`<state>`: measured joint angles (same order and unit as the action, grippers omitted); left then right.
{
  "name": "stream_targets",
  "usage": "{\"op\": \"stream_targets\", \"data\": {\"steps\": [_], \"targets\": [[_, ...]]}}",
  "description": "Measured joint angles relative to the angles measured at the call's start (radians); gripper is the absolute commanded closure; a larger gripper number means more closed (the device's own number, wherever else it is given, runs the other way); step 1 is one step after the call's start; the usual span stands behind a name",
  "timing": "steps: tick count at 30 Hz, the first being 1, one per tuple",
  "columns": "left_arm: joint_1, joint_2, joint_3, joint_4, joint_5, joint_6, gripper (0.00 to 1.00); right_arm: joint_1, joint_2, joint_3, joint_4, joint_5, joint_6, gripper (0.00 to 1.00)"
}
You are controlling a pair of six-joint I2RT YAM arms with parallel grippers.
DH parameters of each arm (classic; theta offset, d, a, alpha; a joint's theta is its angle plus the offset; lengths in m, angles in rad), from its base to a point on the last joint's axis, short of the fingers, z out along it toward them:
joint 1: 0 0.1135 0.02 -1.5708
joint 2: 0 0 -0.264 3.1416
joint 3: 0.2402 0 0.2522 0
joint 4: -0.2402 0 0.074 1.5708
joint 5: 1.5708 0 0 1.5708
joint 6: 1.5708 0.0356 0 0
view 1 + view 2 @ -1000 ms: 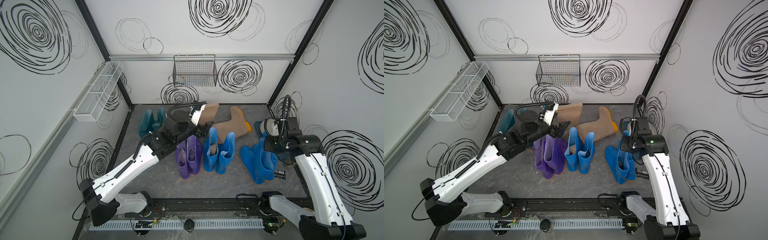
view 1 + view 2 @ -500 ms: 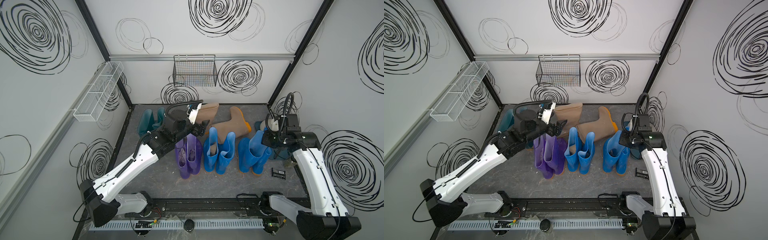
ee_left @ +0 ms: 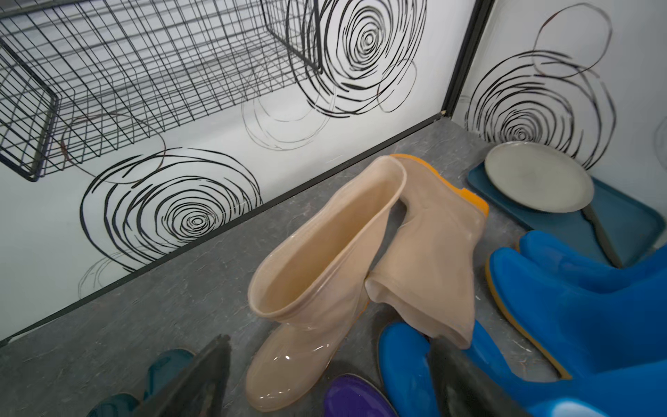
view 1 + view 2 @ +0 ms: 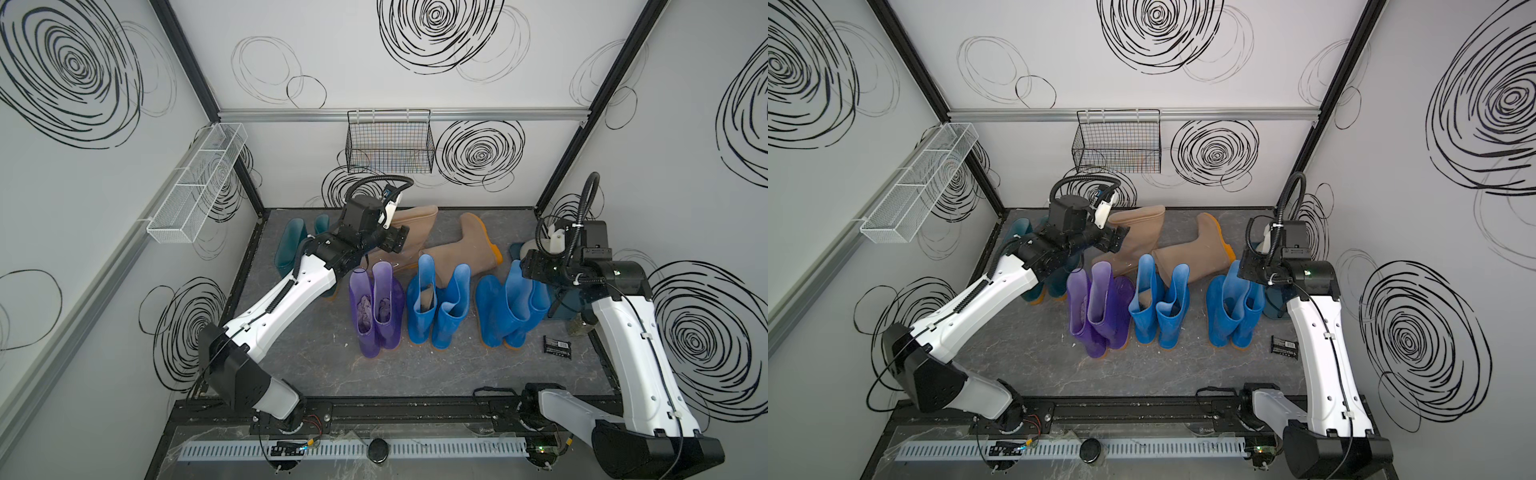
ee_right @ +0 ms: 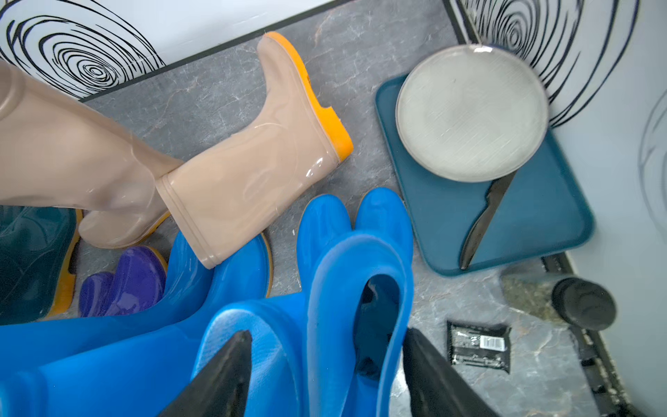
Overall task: Match and arrange rain boots in pairs
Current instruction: Pair a pair of rain boots at the center of the board, then adjust the rain boot at the center of the board.
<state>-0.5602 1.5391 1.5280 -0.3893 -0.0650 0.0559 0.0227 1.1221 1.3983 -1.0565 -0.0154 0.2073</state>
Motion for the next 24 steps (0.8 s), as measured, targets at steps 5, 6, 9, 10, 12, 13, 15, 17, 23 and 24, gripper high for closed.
{"op": "stream_targets", "data": {"steps": [5,6,9,10,12,13,15,17,23,24], "targets": [[0.027,0.079,0.059,-0.061,0.016,0.094,0.1,0.0,0.055,0.056,-0.002,0.045,-0.041,0.17],[0.03,0.091,0.068,-0.071,0.018,0.112,0.1,0.002,0.062,0.068,0.0,0.054,-0.051,0.15],[0.033,0.134,0.099,-0.098,0.019,0.153,0.11,0.022,0.072,0.101,0.029,0.067,-0.088,0.11],[0.036,0.148,0.112,-0.106,0.022,0.164,0.12,0.036,0.074,0.11,0.049,0.069,-0.102,0.05],[0.045,0.183,0.14,-0.114,0.032,0.18,0.15,0.088,0.088,0.133,0.114,0.058,-0.148,0.0],[0.049,0.196,0.152,-0.116,0.037,0.186,0.17,0.116,0.098,0.143,0.146,0.048,-0.169,0.0],[0.06,0.232,0.182,-0.122,0.055,0.193,0.25,0.186,0.156,0.179,0.208,0.024,-0.221,0.0],[0.065,0.257,0.208,-0.126,0.074,0.197,0.41,0.24,0.245,0.241,0.25,-0.001,-0.269,0.0],[0.071,0.308,0.261,-0.14,0.142,0.185,0.95,0.313,0.534,0.362,0.385,-0.11,-0.402,0.03],[0.07,0.32,0.279,-0.146,0.152,0.177,1.0,0.314,0.56,0.362,0.401,-0.135,-0.425,0.03]]}}
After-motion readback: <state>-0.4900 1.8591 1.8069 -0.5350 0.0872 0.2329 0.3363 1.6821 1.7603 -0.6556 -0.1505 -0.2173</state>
